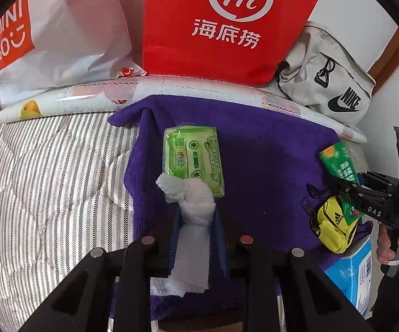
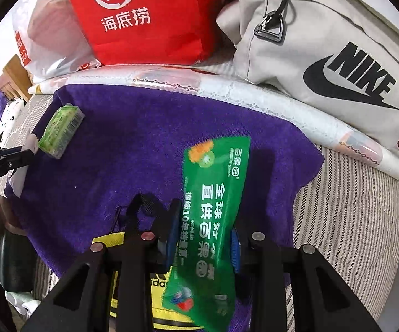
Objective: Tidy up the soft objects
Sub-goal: 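Open left tool over towel while right tool releases snack packet onto yellow bag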
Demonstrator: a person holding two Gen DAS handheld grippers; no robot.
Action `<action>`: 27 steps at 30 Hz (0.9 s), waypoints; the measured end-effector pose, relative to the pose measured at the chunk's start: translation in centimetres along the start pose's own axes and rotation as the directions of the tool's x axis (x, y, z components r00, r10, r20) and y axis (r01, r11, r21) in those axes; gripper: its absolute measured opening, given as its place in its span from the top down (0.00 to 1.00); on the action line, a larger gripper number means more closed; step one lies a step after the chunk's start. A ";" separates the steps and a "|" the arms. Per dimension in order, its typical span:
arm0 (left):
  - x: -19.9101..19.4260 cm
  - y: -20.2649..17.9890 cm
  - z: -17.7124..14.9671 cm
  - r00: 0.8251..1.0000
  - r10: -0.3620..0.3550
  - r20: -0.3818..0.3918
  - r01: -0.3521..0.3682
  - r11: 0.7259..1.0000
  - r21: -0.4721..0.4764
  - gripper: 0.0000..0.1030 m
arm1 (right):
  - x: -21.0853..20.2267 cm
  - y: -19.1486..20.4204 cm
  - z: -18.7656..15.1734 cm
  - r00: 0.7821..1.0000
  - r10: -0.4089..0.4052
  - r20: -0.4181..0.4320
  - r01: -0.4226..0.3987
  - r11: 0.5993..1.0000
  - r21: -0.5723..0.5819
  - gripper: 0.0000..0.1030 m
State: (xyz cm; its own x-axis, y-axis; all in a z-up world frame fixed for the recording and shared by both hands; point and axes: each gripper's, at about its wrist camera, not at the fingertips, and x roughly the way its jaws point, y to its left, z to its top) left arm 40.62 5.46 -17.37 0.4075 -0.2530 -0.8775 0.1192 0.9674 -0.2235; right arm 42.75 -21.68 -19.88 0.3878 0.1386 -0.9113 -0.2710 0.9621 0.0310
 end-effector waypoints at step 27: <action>-10.9 -1.3 -5.9 0.974 -0.033 0.225 0.043 0.998 -0.041 0.40 | -12.4 2.9 -4.9 0.955 0.089 0.281 -0.107 0.993 0.047 0.28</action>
State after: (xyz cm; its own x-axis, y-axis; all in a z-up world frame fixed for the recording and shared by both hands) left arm 30.66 7.00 -10.01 0.5969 -0.2814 -0.7514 0.0998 0.9552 -0.2785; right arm 32.84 -21.76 -10.48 0.5942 0.2846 -0.7523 -0.2689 0.9518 0.1477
